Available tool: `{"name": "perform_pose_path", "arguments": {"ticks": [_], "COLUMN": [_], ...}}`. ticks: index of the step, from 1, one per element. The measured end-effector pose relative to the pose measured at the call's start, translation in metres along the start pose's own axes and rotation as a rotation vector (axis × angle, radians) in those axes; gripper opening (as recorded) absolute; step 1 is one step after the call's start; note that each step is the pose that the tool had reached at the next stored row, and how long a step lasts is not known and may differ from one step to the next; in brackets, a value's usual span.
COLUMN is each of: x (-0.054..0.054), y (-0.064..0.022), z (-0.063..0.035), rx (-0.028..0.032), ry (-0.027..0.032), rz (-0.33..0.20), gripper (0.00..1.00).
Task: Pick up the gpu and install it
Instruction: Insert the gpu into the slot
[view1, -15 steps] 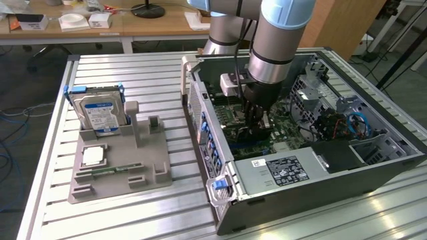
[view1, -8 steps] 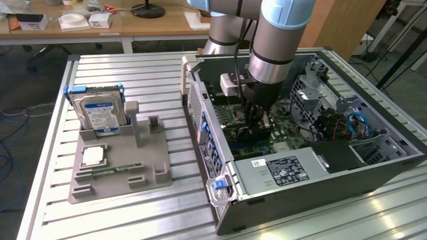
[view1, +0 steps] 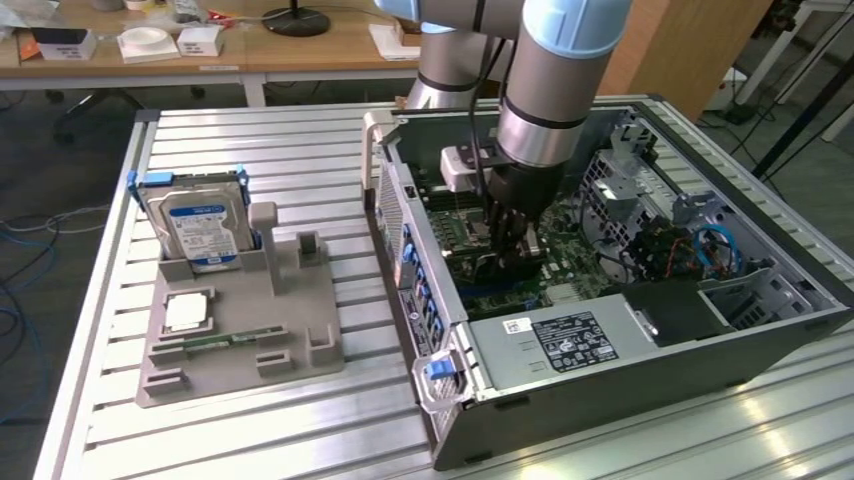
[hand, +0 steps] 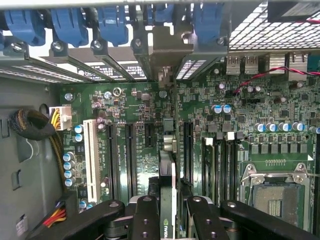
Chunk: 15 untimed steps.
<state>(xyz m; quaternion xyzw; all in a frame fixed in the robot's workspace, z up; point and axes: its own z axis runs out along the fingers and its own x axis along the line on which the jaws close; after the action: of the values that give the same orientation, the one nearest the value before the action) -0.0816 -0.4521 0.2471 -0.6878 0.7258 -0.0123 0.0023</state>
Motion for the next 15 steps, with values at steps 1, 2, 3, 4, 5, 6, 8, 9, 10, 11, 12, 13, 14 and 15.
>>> {"name": "perform_pose_path", "arguments": {"ticks": [1, 2, 3, 4, 5, 6, 8, 9, 10, 11, 12, 13, 14, 15], "x": [0.0, 0.0002, 0.0002, 0.0002, 0.0005, 0.0008, 0.0016, 0.0021, 0.0028, 0.0033, 0.0038, 0.0039, 0.0039, 0.004], "y": [0.0, 0.0, 0.0, -0.0001, -0.0002, -0.0002, -0.0004, -0.0004, -0.0005, -0.0005, -0.0005, -0.0005, -0.0005, -0.0005], "z": [-0.0003, -0.0008, -0.0007, -0.0007, -0.0008, -0.0008, -0.0008, -0.0008, -0.0008, -0.0008, -0.0008, -0.0007, -0.0005, -0.0003], "rx": [-0.0002, -0.0005, -0.0005, -0.0006, -0.0006, -0.0007, -0.0006, -0.0007, -0.0006, -0.0006, -0.0007, -0.0006, -0.0006, -0.0007], "ry": [0.0007, 0.0014, 0.0013, 0.0013, 0.0014, 0.0014, 0.0015, 0.0016, 0.0015, 0.0014, 0.0016, 0.0014, 0.0016, 0.0017], "rz": [0.0, 0.0, 0.0, 0.0, 0.0, 0.0, 0.0, 0.0, 0.0, 0.001, 0.001, 0.001, 0.001, 0.001], "gripper": [0.26, 0.26, 0.26, 0.26, 0.26, 0.26, 0.26, 0.26, 0.26, 0.26, 0.26, 0.26, 0.26, 0.26]}}
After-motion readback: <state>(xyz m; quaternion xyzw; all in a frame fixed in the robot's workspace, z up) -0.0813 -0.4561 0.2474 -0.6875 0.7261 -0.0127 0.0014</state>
